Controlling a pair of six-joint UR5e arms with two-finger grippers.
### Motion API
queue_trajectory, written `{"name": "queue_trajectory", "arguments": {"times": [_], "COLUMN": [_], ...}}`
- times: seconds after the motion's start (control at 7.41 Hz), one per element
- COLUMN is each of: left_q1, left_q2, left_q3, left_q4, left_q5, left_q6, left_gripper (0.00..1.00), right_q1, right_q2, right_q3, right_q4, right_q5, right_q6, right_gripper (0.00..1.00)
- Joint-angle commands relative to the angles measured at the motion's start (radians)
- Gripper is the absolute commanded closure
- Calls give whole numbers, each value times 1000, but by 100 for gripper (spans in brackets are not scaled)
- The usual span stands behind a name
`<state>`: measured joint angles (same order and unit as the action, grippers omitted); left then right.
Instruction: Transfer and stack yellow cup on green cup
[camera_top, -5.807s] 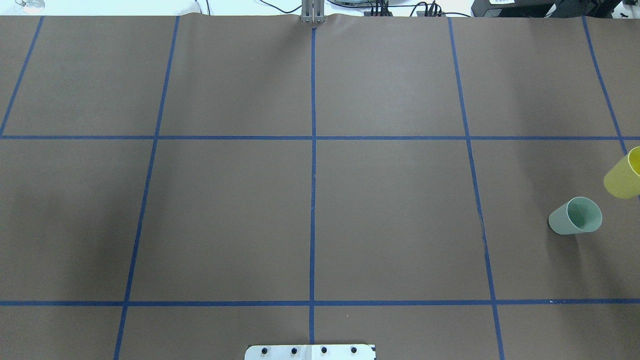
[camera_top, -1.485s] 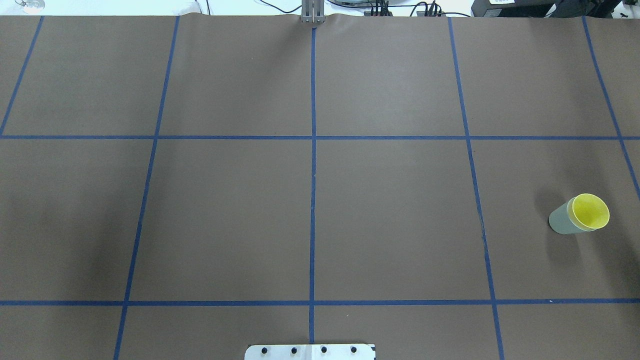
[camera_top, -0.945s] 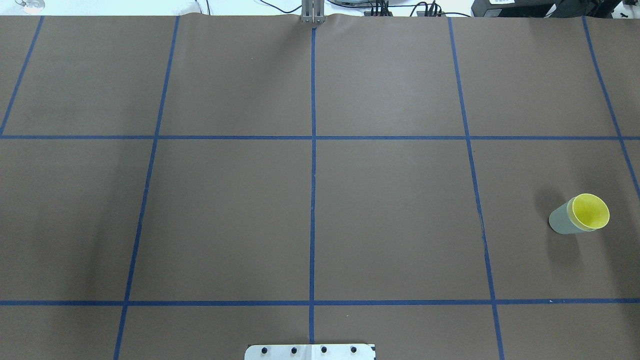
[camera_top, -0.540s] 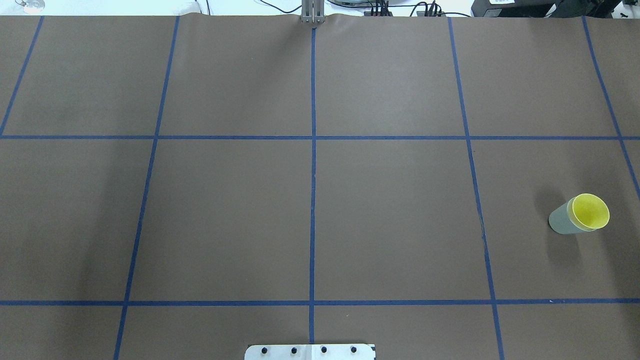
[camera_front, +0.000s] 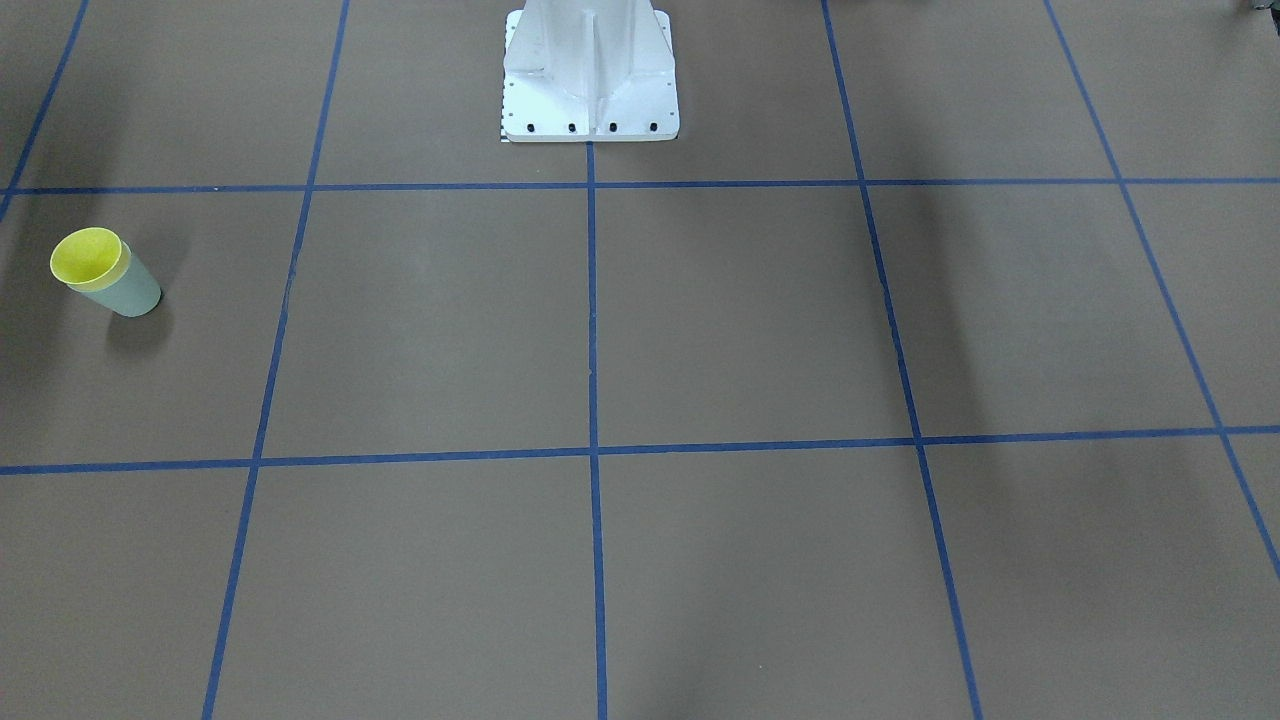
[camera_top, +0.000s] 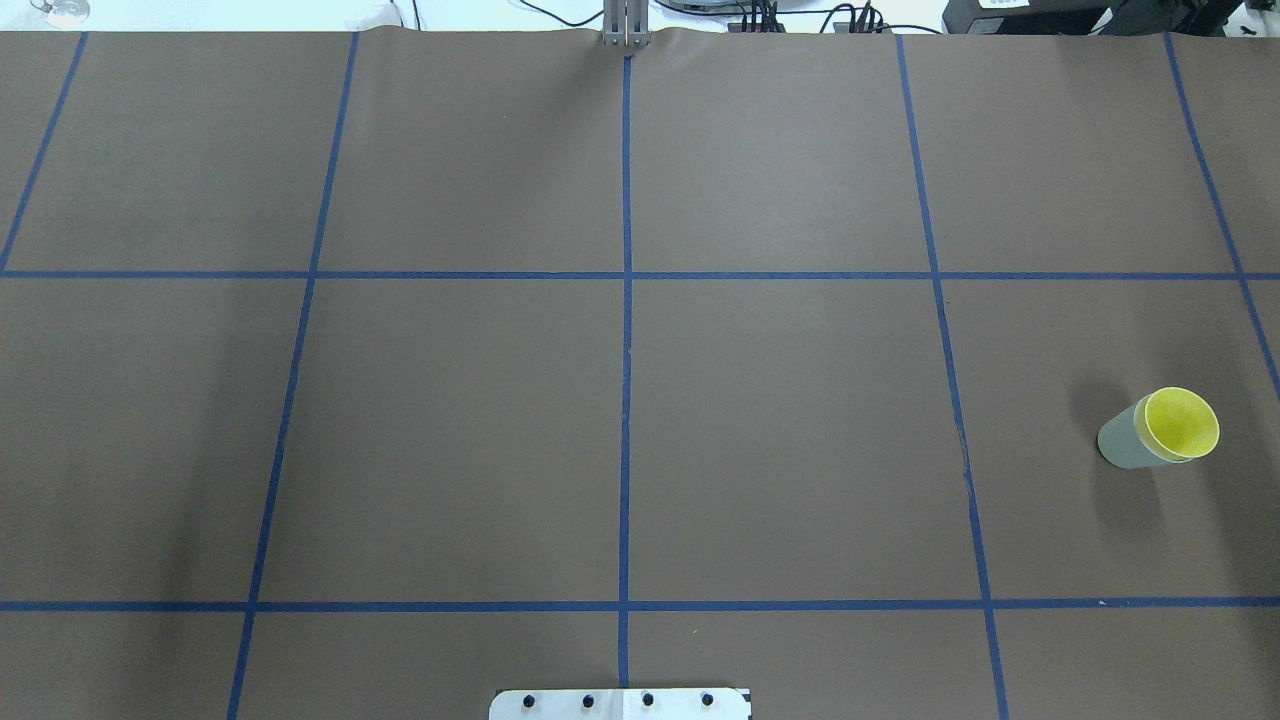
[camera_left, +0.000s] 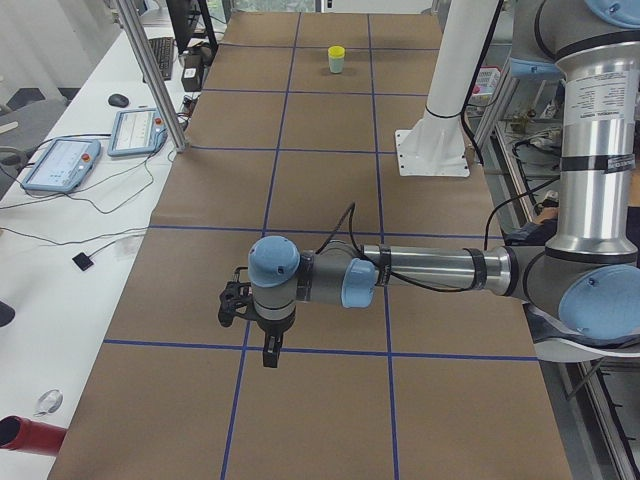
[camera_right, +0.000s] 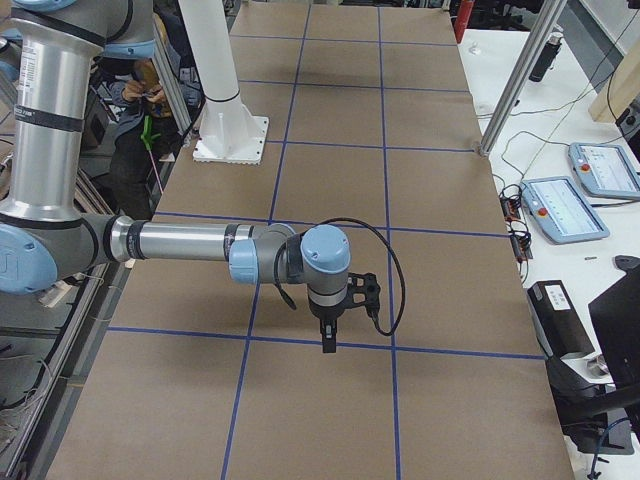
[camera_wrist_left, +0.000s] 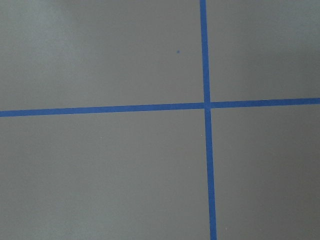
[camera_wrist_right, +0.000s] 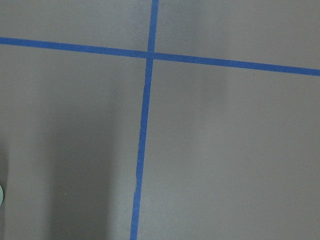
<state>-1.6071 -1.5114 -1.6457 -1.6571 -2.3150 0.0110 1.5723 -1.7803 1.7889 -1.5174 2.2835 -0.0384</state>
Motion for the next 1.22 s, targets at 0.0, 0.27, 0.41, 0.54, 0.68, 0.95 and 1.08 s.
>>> {"name": "queue_trajectory", "arguments": {"times": [0.0, 0.27, 0.41, 0.54, 0.68, 0.95, 1.08], "left_q1": [1, 1, 1, 3, 1, 1, 1], "left_q2": [2, 7, 10, 17, 19, 31, 31], "left_q3": [17, 17, 17, 17, 17, 12, 12], "left_q4": [-16, -16, -13, -13, -13, -15, -16], "left_q5": [0, -6, -6, -6, -6, -6, -6], "left_q6": [3, 6, 6, 6, 6, 6, 6], "left_gripper": [0, 0, 0, 0, 0, 0, 0], "right_q1": [2, 0, 0, 0, 0, 0, 0], "right_q2": [-4, -4, -4, -2, -4, -4, -4], "right_q3": [1, -2, -3, -8, -11, -13, -13], "right_q4": [2, 2, 2, 3, 2, 3, 3], "right_q5": [1, -1, -1, -1, -1, 1, 1], "right_q6": [0, 0, 0, 0, 0, 0, 2], "right_gripper": [0, 0, 0, 0, 0, 0, 0]}}
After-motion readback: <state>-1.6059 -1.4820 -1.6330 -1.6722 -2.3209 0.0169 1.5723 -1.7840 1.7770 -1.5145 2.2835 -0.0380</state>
